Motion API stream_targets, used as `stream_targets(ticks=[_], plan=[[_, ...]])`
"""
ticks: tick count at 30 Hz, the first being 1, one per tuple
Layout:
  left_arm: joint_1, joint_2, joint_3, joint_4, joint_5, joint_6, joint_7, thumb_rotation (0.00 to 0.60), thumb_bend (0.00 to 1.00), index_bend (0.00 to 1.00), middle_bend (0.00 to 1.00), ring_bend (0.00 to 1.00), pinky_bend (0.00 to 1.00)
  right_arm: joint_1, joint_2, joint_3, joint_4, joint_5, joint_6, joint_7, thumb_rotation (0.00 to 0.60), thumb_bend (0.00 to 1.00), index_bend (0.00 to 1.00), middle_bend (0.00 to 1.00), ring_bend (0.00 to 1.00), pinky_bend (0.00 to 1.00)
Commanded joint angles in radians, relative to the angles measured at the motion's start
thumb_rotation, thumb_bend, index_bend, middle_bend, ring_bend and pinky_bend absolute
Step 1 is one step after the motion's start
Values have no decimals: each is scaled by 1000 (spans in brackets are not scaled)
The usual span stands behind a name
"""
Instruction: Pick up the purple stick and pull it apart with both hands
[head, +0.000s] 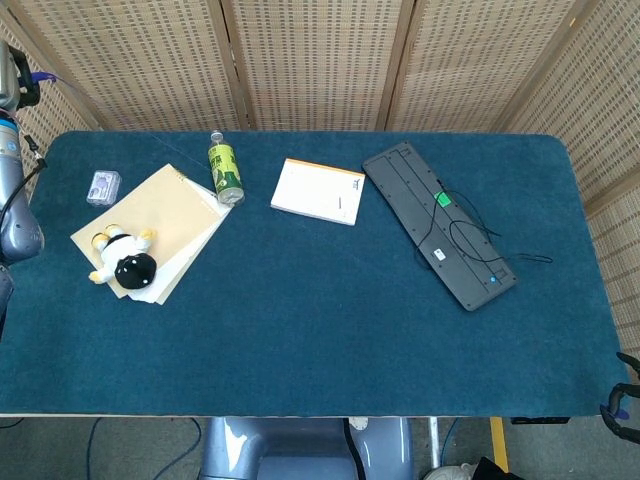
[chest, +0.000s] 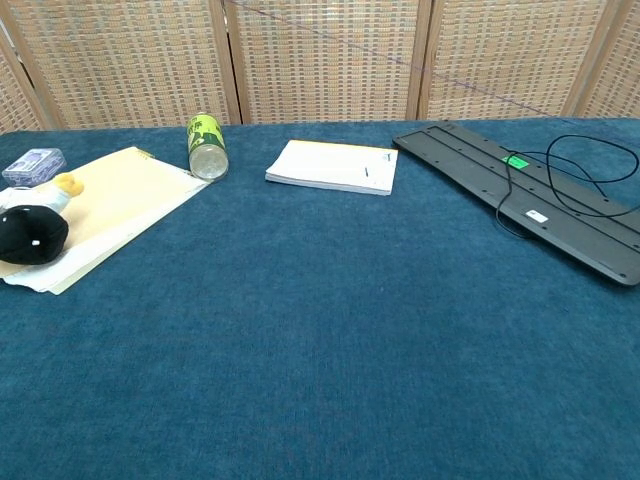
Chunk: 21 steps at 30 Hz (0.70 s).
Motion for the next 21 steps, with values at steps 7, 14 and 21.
stream_targets(ticks=[7, 14, 21], plan=[[-77, -79, 5, 173, 35, -110, -75, 600, 579, 710, 0, 0, 0, -15, -4, 0, -31, 45, 17, -56, 600, 643, 752, 147, 0, 0], [-75, -95, 7, 202, 62, -116, -123, 600, 580, 710, 0, 0, 0, -16, -5, -5, -22, 46, 19, -56, 600, 644, 753, 147, 0, 0], [-62, -85, 9, 191, 85, -104, -154, 600, 580, 710, 0, 0, 0, -43, 4, -30, 4, 34, 37, -41, 600, 643, 755, 159, 0, 0]])
